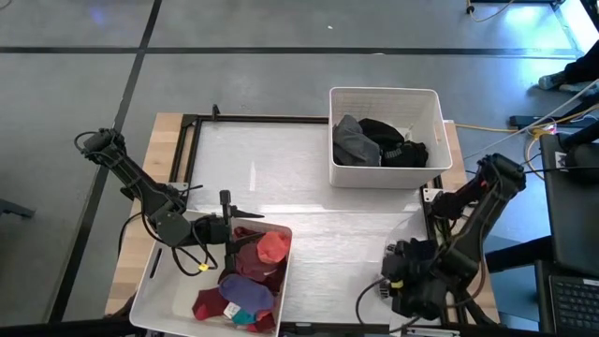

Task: Sort clothes
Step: Put the dark blue underwear into the top white bin

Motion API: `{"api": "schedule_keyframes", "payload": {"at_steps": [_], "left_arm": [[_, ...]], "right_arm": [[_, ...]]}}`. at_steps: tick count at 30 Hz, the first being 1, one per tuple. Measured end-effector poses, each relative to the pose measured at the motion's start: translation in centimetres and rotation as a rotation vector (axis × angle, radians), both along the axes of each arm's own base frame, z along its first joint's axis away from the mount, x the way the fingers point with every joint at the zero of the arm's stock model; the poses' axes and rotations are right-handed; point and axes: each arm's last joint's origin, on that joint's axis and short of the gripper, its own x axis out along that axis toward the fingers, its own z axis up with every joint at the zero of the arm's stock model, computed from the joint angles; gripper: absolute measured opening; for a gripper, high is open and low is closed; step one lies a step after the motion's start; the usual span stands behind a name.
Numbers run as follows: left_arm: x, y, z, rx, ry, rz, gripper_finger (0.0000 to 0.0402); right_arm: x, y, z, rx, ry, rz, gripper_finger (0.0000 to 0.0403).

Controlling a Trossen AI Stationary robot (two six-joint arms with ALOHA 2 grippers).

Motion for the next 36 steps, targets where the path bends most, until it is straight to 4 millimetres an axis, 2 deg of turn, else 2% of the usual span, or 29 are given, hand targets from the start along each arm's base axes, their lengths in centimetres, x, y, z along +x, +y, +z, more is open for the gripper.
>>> {"api": "schedule_keyframes", "payload": {"at_steps": [7,13,17,20,26,36], "left_arm": [[0.0,0.0,0.0,-0.002,0.000,0.000,0.0180],[0.0,0.0,0.0,-0.007,-0.001,0.000,0.0180],[0.0,0.0,0.0,-0.007,-0.001,0.000,0.0180],[0.0,0.0,0.0,-0.007,-0.001,0.001,0.0180],[0.0,0.0,0.0,-0.006,0.000,0.000,0.0180],[0.0,0.0,0.0,-0.007,-0.001,0.000,0.0180]], "right_arm": [[-0.6,0.9,-1.9,-0.055,0.115,-0.015,0.0160],[-1.4,0.6,-3.6,-0.162,0.307,-0.060,0.0160],[-1.5,0.5,-4.3,-0.210,0.369,-0.066,0.0160],[-1.7,0.6,-4.9,-0.210,0.393,-0.063,0.0160],[-2.6,-0.1,-7.3,-0.194,0.521,-0.093,0.0160],[-3.1,-0.9,-10.4,-0.184,0.535,-0.089,0.0160]]}}
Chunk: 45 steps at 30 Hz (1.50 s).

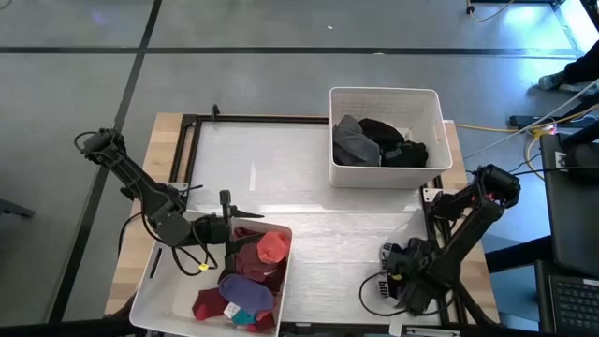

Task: Sort clothes
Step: Put the dark blue underwear into the top white bin

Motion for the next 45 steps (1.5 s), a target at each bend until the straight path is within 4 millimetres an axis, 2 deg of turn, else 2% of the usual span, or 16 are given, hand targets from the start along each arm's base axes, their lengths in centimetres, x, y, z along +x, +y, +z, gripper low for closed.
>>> {"api": "schedule_keyframes", "payload": {"at_steps": [7,10,19,27,30,35,45], "left_arm": [[0.0,0.0,0.0,0.000,0.000,0.000,0.0180],[0.0,0.0,0.0,0.000,0.000,0.000,0.0180],[0.0,0.0,0.0,0.000,0.000,0.000,0.0180],[0.0,0.0,0.0,0.000,0.000,0.001,0.0180],[0.0,0.0,0.0,0.000,0.000,0.000,0.0180],[0.0,0.0,0.0,0.000,0.000,0.000,0.0180],[0.0,0.0,0.0,0.000,0.000,0.001,0.0180]], "right_arm": [[-0.7,-1.0,-2.1,-0.015,0.026,-0.027,0.0159],[-0.8,-1.2,-2.7,0.003,0.020,-0.027,0.0146],[-0.7,-1.1,-3.0,0.023,0.010,-0.022,0.0016],[-0.6,-0.9,-2.7,0.033,0.013,0.005,0.0019],[-0.4,-0.5,-2.0,0.056,0.004,0.025,0.0008],[0.0,-0.1,0.1,0.052,-0.036,0.029,0.0013],[0.7,0.5,5.8,-0.040,-0.105,0.055,0.0009]]}}
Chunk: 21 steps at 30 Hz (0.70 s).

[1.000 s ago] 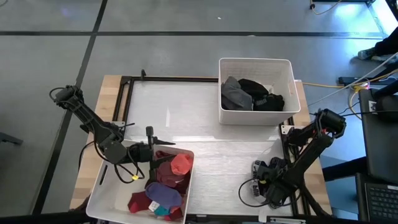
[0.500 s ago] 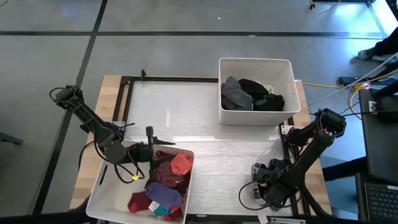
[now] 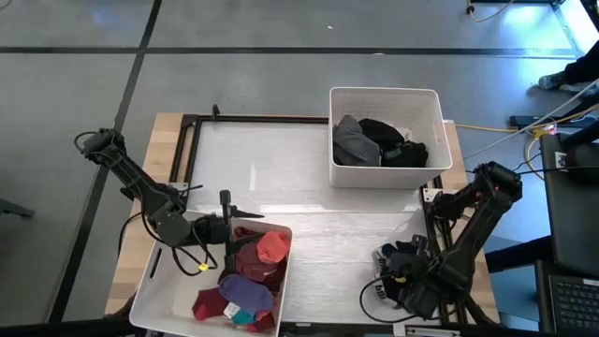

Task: Sort clothes
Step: Put the dark blue underwear into the top white bin

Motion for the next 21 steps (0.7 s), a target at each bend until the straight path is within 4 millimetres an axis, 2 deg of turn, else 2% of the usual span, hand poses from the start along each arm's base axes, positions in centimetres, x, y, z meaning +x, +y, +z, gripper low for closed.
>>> {"api": "schedule_keyframes", "payload": {"at_steps": [6,11,21], "left_arm": [[0.0,0.0,0.0,0.001,0.000,0.000,0.0180],[0.0,0.0,0.0,0.001,0.000,-0.001,0.0180],[0.0,0.0,0.0,0.004,0.001,0.000,0.0180]], "right_arm": [[0.9,0.4,3.5,-0.023,-0.133,0.052,0.0005],[2.2,0.0,6.1,-0.032,-0.205,0.078,0.0008],[5.7,-2.4,9.0,-0.080,-0.291,0.164,0.0013]]}}
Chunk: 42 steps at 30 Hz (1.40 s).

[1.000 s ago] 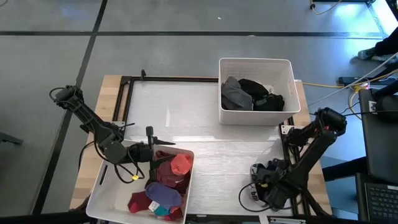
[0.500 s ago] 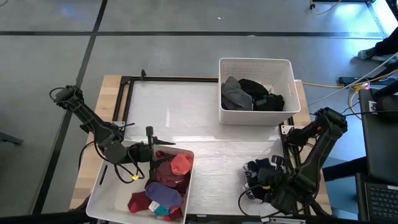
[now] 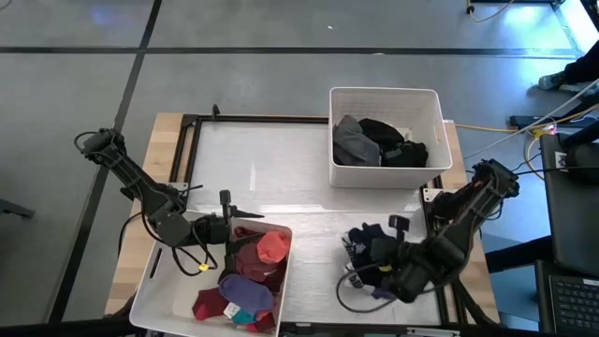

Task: Sort clothes
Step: Put the dark blue underwear into the top white bin

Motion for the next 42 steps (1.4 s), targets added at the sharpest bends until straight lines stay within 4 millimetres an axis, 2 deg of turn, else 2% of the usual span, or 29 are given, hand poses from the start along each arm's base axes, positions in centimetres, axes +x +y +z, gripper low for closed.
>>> {"api": "schedule_keyframes", "payload": {"at_steps": [13,21,27,38,42], "left_arm": [[0.0,0.0,0.0,0.000,0.000,0.000,0.0180],[0.0,0.0,0.0,0.000,0.001,0.000,0.0180],[0.0,0.0,0.0,0.008,0.003,0.000,0.0180],[0.0,0.0,0.0,0.008,0.002,0.000,0.0180],[0.0,0.0,0.0,0.008,0.002,0.000,0.0180]], "right_arm": [[4.1,-5.2,0.6,-0.135,0.001,-0.011,0.0016],[5.1,-8.7,1.5,-0.233,-0.032,-0.055,0.0016],[3.9,-11.2,3.8,-0.300,-0.147,-0.149,0.0017],[-0.8,-17.4,9.1,-0.410,-0.387,-0.357,0.0017],[-2.0,-19.2,10.8,-0.480,-0.467,-0.401,0.0017]]}}
